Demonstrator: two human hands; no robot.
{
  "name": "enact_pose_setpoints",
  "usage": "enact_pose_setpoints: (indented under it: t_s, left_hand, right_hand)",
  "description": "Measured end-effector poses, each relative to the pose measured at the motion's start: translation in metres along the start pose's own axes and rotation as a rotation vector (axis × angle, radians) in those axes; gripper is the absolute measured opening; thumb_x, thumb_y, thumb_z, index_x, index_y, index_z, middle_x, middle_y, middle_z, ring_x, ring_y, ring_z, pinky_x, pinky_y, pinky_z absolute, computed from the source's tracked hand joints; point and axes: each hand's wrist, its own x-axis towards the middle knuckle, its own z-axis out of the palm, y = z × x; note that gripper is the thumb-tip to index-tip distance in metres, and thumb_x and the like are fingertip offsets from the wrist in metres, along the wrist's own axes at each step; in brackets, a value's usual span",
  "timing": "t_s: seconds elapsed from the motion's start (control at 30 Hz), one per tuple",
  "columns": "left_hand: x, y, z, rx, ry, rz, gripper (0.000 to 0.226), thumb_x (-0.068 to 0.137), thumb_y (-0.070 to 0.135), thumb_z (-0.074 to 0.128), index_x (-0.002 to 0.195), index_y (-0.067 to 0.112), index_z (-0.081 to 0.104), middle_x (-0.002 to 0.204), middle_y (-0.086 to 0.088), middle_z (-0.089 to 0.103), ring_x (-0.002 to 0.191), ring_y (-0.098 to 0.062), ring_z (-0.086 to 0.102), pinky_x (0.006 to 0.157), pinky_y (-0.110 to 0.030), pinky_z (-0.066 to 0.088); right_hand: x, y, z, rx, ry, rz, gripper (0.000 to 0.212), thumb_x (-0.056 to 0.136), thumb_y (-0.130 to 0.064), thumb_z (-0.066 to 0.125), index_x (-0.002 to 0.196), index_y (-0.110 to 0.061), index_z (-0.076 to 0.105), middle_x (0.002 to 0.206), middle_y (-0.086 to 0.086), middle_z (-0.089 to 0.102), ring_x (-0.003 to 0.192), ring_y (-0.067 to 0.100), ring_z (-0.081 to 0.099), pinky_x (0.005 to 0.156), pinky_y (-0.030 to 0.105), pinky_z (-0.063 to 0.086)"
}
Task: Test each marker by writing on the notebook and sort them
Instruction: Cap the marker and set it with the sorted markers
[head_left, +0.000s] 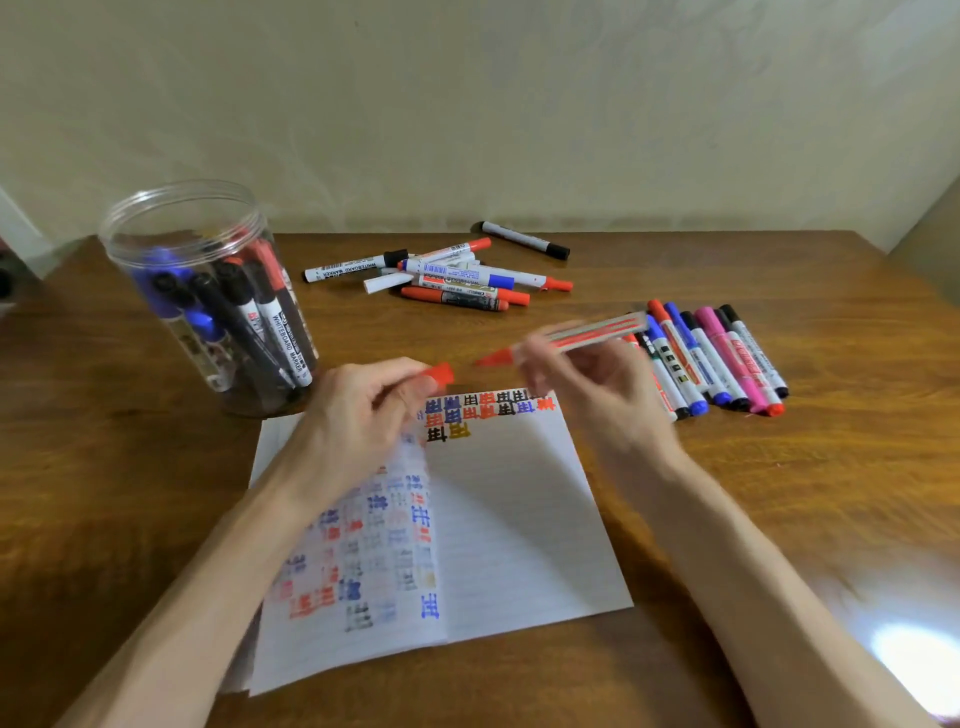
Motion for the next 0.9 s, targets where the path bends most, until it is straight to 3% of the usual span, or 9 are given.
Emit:
enact_pose_setpoints:
  t_s: [0.1,0.27,0.4,0.5,0.7,0.9]
  left_hand:
    - [0.006,-0.012,-0.012,-0.001,0.082,-0.042,0.02,0.103,0.033,0.055,0.087,0.035,0.067,0.069,-0.002,0.065,0.075,-0.018,0.069,0.083,-0.028,0.057]
    - [0.003,-0.007,0.0,0.03,0.026,-0.039,0.019,0.103,0.033,0.055,0.108,0.026,0.071,0.073,0.01,0.065,0.073,-0.011,0.067,0.069,-0.022,0.055]
    - [0.004,-0.011,0.0,0.123,0.046,-0.056,0.017,0.103,0.036,0.054,0.105,0.028,0.068,0.073,0.017,0.065,0.075,-0.001,0.068,0.063,-0.017,0.051]
    - [0.003,-0.015,0.001,0.224,0.065,-0.03,0.018,0.103,0.04,0.052,0.107,0.03,0.067,0.077,0.02,0.066,0.078,0.005,0.066,0.064,-0.016,0.05]
    - [0.003,-0.017,0.004,0.271,0.078,-0.033,0.022,0.102,0.039,0.054,0.118,0.029,0.066,0.089,0.02,0.068,0.085,0.006,0.065,0.069,-0.016,0.052]
    - [0.004,-0.016,0.004,0.272,0.071,-0.039,0.028,0.101,0.04,0.056,0.125,0.028,0.064,0.099,0.016,0.069,0.089,0.004,0.064,0.069,-0.01,0.046]
  right_hand:
    - [0.004,-0.003,-0.03,0.026,0.173,0.026,0.026,0.099,-0.031,0.072,0.094,-0.006,0.077,0.077,0.007,0.072,0.062,0.006,0.061,0.064,0.018,0.05]
    - [0.001,0.005,-0.012,-0.147,0.076,0.075,0.013,0.094,-0.022,0.076,0.101,-0.012,0.078,0.078,0.002,0.076,0.069,0.012,0.07,0.066,0.023,0.056]
    - [0.0,0.01,-0.001,-0.187,0.016,0.031,0.009,0.095,-0.014,0.072,0.092,-0.008,0.078,0.072,0.007,0.073,0.063,0.013,0.066,0.062,0.026,0.055]
    - [0.001,0.015,0.012,-0.238,0.0,0.042,0.011,0.094,-0.012,0.071,0.086,-0.009,0.078,0.072,-0.002,0.075,0.063,0.004,0.066,0.061,0.021,0.052]
    - [0.004,0.025,0.024,-0.344,0.104,0.06,0.017,0.09,-0.019,0.073,0.074,-0.018,0.075,0.075,-0.011,0.078,0.073,0.007,0.076,0.067,0.022,0.059]
    - [0.002,0.027,0.026,-0.35,0.096,0.046,0.01,0.091,-0.02,0.074,0.083,-0.015,0.077,0.08,-0.008,0.079,0.075,0.003,0.075,0.066,0.017,0.056]
